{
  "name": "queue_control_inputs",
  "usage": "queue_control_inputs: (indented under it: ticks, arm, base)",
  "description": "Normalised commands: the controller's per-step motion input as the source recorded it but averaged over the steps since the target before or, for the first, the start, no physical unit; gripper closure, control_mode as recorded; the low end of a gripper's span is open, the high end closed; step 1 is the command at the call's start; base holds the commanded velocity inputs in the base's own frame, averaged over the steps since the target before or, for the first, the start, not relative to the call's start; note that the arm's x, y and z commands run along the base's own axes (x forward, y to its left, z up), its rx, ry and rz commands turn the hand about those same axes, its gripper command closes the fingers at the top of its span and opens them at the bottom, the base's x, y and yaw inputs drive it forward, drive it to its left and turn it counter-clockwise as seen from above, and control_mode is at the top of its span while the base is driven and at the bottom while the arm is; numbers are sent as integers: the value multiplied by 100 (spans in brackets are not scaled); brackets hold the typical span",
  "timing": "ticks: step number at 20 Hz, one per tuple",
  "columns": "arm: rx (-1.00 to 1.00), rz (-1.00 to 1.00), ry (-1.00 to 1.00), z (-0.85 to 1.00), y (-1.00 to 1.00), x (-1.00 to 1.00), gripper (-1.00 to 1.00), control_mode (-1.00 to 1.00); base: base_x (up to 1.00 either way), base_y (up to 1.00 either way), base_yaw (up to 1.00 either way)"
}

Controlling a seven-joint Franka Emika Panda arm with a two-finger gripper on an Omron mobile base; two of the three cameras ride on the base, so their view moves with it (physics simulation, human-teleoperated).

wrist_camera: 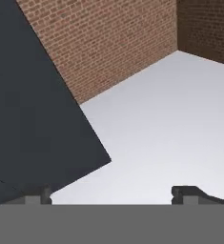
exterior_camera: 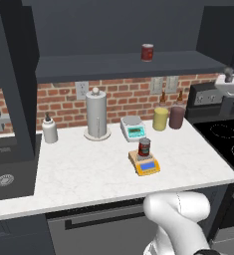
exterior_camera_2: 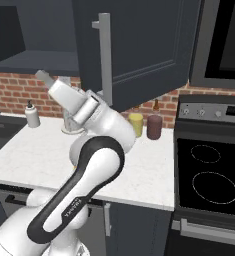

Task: Pick the canned food and place it on the digital scale for weighing, and close the cabinet.

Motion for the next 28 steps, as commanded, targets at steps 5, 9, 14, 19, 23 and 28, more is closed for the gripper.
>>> queue_control_inputs:
  ticks: [5,9,14,19,23,28]
  arm:
    - [-3,-8,60,18,-29,100,-100,-100]
    - [0,-3,58,0,-79,100,-100,-100]
    - [9,-8,65,-24,-71,100,-100,-100]
    - [22,-5,61,-34,-6,47,-100,-100]
    - [19,-29,10,-18,-1,-86,-100,-100]
    - [20,-36,27,-44,-6,-26,-100,-100]
  base:
    - [0,0,0]
    - [0,0,0]
    - [0,0,0]
    - [0,0,0]
    - [0,0,0]
    - [0,0,0]
